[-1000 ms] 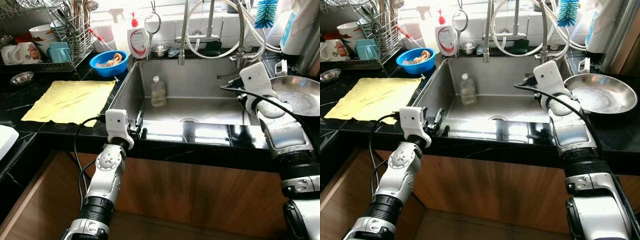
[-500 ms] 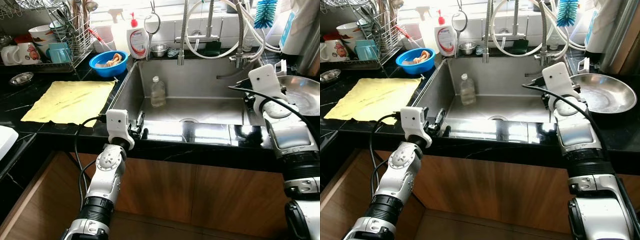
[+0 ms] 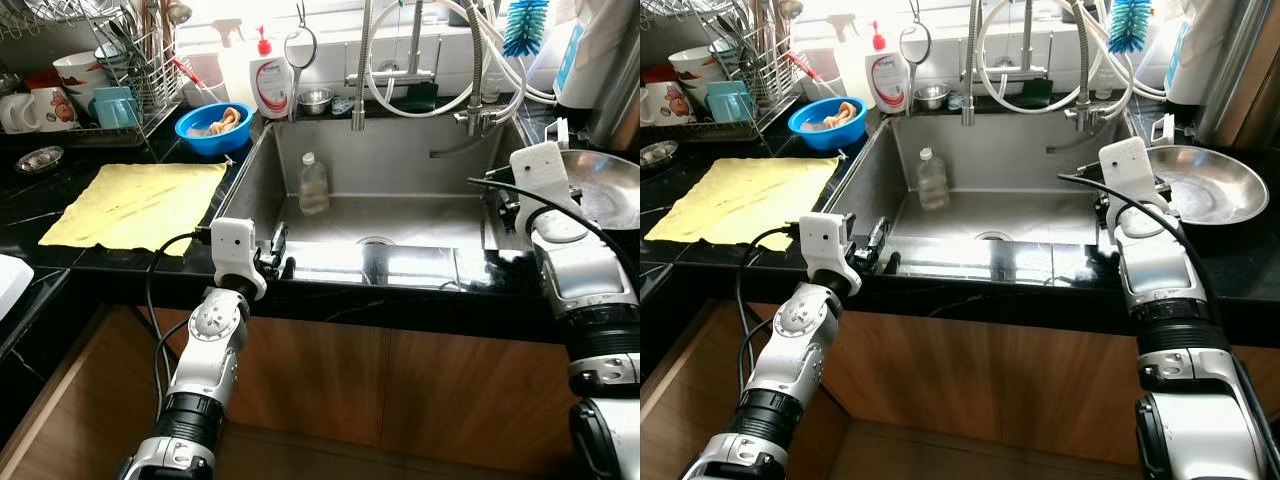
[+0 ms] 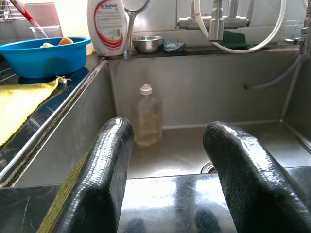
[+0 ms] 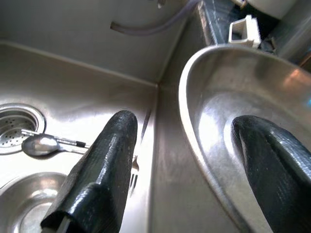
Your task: Kitchen organization
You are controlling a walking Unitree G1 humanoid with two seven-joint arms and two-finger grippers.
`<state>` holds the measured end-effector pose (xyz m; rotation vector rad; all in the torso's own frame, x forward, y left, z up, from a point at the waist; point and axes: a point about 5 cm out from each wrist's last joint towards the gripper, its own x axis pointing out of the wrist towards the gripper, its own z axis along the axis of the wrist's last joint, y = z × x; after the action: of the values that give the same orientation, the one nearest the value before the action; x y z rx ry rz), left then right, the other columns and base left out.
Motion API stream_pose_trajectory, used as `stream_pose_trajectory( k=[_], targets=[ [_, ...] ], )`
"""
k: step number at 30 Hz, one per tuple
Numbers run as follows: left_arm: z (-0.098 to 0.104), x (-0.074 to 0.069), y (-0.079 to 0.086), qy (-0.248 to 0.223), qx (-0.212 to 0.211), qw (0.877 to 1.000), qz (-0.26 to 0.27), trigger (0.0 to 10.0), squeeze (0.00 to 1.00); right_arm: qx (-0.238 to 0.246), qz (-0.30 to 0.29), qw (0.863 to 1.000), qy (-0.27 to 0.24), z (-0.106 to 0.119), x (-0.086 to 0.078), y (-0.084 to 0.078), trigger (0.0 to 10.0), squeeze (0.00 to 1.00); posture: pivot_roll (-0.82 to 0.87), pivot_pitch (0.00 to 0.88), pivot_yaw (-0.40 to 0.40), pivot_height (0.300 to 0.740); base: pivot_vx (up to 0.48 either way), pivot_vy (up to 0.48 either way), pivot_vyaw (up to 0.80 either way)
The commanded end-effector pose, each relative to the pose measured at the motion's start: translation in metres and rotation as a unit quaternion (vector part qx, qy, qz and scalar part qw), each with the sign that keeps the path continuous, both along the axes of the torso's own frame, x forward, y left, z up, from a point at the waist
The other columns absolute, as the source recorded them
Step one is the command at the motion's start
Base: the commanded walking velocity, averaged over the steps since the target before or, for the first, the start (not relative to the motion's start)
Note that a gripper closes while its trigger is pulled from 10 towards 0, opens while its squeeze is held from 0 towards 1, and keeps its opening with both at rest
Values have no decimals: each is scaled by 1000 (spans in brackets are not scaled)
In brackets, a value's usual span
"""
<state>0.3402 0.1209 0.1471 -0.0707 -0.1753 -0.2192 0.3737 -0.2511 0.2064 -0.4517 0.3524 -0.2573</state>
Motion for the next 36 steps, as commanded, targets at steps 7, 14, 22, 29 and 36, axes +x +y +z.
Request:
stream_pose_trajectory(
  k=[7,14,22,29,36],
  targets=[
    [4,3,4,-2,9,1000,3,10000,0,5,5,1000,-9,4,5,5,6078,0,-209,0,124,740,0,0,0],
    [5,4,5,-2,10,1000,4,10000,0,9,6,1000,-16,6,8,8,0,0,-204,0,126,740,0,0,0],
    [6,4,5,-3,12,1000,2,10000,0,12,9,1000,-19,6,9,9,0,0,-202,0,128,740,0,0,0],
    [7,5,5,-4,14,1000,-1,10000,0,16,10,1000,-21,6,11,11,0,0,-197,0,130,740,0,0,0],
    [9,6,7,-7,18,1000,0,10000,0,44,19,998,-27,7,12,15,0,0,-195,0,135,740,0,0,0]
  ],
)
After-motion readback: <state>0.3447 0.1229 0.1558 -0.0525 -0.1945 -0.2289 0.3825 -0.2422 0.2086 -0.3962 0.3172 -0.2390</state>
